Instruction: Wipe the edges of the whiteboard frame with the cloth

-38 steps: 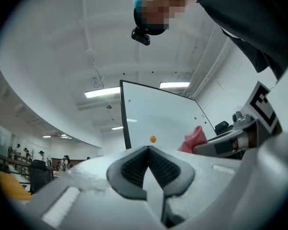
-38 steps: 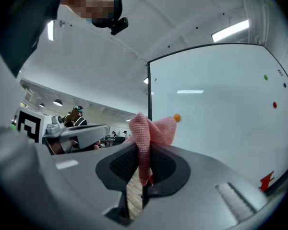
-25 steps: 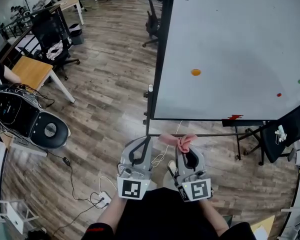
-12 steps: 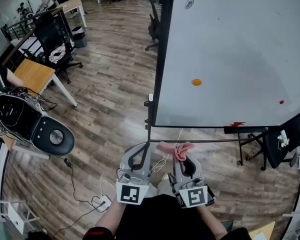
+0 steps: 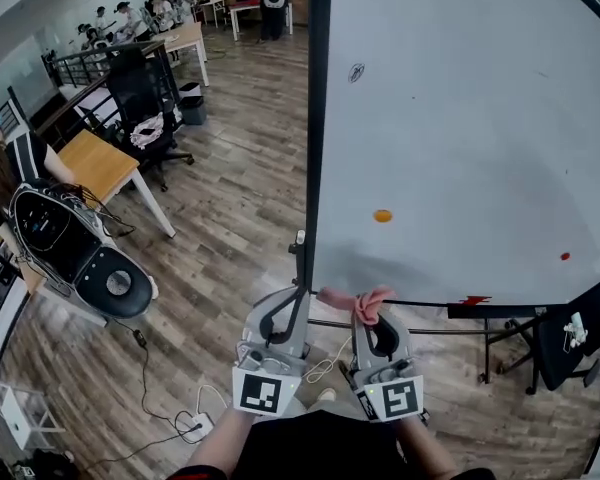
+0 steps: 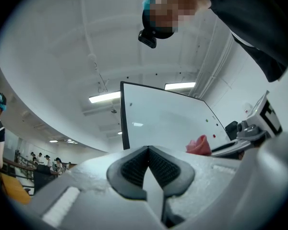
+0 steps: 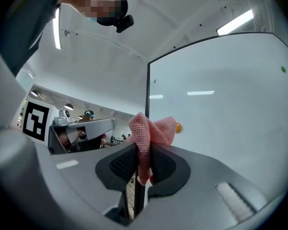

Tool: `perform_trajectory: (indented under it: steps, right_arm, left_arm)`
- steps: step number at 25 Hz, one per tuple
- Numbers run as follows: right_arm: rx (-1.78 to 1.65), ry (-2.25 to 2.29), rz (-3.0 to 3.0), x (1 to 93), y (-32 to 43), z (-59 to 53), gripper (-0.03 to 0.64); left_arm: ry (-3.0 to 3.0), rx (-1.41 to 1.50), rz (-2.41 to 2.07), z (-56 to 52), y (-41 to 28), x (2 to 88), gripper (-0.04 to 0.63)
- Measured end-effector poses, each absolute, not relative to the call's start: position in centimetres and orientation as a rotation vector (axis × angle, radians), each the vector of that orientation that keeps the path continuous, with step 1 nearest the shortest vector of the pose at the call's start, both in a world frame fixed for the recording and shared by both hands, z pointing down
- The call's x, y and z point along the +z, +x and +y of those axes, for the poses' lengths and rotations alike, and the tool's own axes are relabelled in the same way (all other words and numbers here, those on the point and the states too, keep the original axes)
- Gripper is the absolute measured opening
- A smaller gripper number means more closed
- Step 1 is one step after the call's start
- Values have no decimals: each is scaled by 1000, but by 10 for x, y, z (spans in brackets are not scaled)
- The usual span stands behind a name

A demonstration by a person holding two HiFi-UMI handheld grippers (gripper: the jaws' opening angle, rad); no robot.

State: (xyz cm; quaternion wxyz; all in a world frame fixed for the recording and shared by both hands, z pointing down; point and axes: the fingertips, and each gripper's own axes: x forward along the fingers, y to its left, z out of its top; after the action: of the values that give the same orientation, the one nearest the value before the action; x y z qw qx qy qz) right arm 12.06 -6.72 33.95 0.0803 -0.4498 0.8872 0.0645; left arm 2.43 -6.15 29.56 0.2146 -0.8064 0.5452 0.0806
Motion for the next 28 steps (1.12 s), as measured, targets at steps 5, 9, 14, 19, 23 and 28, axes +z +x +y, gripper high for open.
perform_trajectory:
  steps: [5, 9, 14, 19, 23, 28]
  right_arm:
    - [292, -1286, 2660, 313, 116, -76, 51]
    - [405, -1278, 2644, 288, 108, -83, 51]
    - [512, -1293, 2640, 255, 94, -95, 51]
    - [610, -1344, 2628, 231, 80, -109, 51]
    - [677, -1395, 2609, 208, 70, -118, 51]
    - [835, -1418, 2568, 180, 63, -117, 51]
  left_arm:
    - [-2177, 254, 1496, -62, 28, 270, -2]
    - [-2142, 267, 1444, -67, 27, 250, -2]
    - [-2125, 279, 1386, -73, 20, 226, -2]
    - [-2125, 284, 1339, -81, 7, 209, -2]
    - [-2120, 307, 1296, -89, -1, 193, -2]
    - [-2107, 351, 1252, -90, 0, 176, -2]
